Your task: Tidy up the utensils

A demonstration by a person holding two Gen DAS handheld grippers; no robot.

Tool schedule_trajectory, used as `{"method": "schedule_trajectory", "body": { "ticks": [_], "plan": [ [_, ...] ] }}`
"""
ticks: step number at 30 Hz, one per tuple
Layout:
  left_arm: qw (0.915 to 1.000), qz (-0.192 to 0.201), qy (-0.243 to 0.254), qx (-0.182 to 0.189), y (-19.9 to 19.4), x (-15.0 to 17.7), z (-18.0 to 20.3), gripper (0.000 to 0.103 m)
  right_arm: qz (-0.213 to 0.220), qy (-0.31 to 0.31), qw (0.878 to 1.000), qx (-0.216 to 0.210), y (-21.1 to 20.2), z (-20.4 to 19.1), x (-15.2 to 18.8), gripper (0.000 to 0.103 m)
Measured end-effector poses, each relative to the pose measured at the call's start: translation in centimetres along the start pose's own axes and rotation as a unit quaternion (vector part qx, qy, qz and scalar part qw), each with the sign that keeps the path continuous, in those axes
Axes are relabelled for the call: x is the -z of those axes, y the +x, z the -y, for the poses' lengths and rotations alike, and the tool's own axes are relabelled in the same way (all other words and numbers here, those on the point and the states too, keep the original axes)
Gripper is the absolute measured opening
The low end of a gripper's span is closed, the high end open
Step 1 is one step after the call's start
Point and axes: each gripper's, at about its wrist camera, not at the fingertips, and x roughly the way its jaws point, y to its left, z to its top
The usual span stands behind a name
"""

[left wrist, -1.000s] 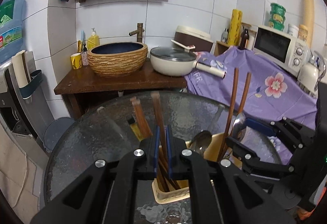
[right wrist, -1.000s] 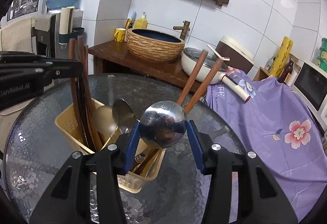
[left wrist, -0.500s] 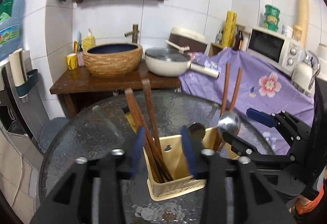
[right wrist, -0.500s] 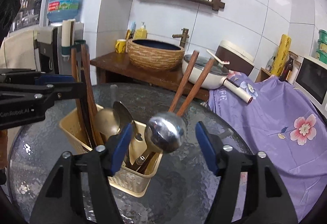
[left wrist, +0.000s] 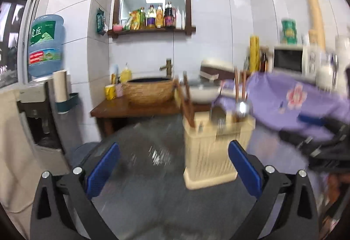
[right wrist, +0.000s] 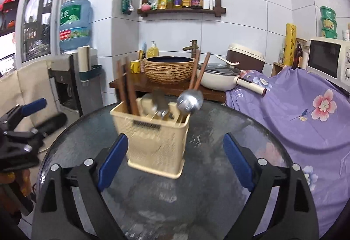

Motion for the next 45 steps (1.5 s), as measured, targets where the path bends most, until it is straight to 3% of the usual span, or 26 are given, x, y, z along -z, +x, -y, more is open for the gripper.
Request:
{"method": "schedule_trajectory", "body": {
  "ticks": [4,9,17,20,23,31,45],
  "plan": [
    [0.9996,-0.026,0.002,-0.015,-3.5,4.7,0.4,0.097,0.025,0.009,1.0,0.002,-4.9,-2.2,4.3,0.096],
    [0.9984,-0.032,-0.045,0.013,-8.9,9.2,-0.3,0.097,0.075,0.06,0.995,0.024,-11.8,-3.7,9.9,0.098],
    [0.9985,0.043,-0.032,0.006,-17.7,11.8,0.5,0.097,0.133,0.0,0.989,0.066,-21.6,-7.5,14.8,0.098],
    [0.9978,0.057,-0.033,0.01,-20.0,11.9,1.3,0.097,0.136,0.011,0.988,0.076,-24.8,-8.6,15.6,0.098],
    [0.9971,0.063,-0.038,0.019,-21.5,11.7,1.8,0.097,0.127,0.047,0.988,0.076,-26.2,-8.6,15.5,0.098],
    [0.9967,0.076,-0.019,0.019,-22.8,11.5,2.8,0.097,0.132,0.038,0.986,0.089,-27.3,-9.0,15.4,0.098],
    [0.9975,0.049,-0.047,0.022,-22.1,11.4,1.5,0.097,0.118,0.03,0.989,0.085,-26.2,-8.4,15.1,0.098]
  ]
}}
